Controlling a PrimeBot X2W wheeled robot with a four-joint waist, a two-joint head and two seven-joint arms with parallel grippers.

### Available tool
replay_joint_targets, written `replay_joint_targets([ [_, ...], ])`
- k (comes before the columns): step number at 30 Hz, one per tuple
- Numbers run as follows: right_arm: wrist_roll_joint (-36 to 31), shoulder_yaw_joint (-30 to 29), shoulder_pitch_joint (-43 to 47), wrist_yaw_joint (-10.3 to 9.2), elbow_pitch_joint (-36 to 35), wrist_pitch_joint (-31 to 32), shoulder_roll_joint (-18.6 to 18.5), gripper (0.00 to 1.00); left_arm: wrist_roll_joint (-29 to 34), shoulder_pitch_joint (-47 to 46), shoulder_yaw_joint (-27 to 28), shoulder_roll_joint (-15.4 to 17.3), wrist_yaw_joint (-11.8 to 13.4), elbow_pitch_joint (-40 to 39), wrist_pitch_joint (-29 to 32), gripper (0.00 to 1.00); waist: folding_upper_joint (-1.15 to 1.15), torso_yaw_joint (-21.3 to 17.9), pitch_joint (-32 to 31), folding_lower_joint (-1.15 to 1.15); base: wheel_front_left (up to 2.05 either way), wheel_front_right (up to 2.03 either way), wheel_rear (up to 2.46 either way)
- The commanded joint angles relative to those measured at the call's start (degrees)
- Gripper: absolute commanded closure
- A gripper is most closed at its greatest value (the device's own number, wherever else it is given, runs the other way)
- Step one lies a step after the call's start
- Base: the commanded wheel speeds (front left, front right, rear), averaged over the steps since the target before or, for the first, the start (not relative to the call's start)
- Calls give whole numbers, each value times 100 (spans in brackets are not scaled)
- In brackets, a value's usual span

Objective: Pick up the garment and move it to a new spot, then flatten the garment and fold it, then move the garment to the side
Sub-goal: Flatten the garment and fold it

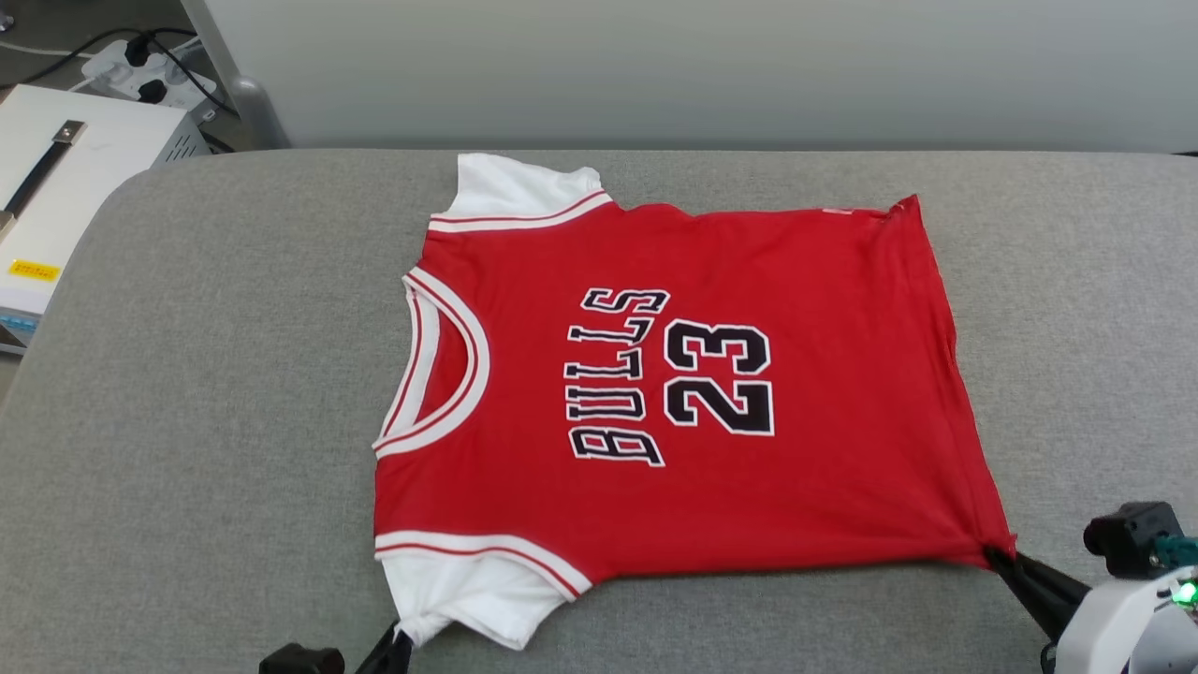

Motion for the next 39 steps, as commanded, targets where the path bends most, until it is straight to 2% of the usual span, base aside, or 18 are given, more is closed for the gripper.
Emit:
replay_joint_targets([
  [1,-58,-130,256,-4,-118,107,29,100,-115,181,15,-19,52,27,-29,100,0,-37,-86,1,0,0,0],
  [7,-108,-761,1157,-4,-642,594,149,100,-286,439,0,0,17,-66,26,100,0,39,-123,1,0,0,0],
  [13,-288,-1212,1207,-4,-1033,869,443,100,56,42,89,75,71,-36,-53,100,0,34,-46,1,0,0,0],
  [20,-347,-1765,677,-4,-1323,1052,622,100,424,-1148,73,303,-358,-2,274,100,0,-66,249,1,0,0,0],
  [27,-408,-1850,-65,-4,-1367,1284,694,100,607,-2332,111,374,-817,354,610,100,0,-285,812,1,0,0,0],
  [32,-385,-1737,-597,-4,-1100,1420,749,100,667,-3031,57,193,-1158,1051,685,100,0,-345,1247,1,0,0,0],
  [39,-305,-1453,-1262,-4,-431,1331,827,100,713,-3645,-3,-177,-1482,2241,434,100,0,-320,1693,1,0,0,0],
])
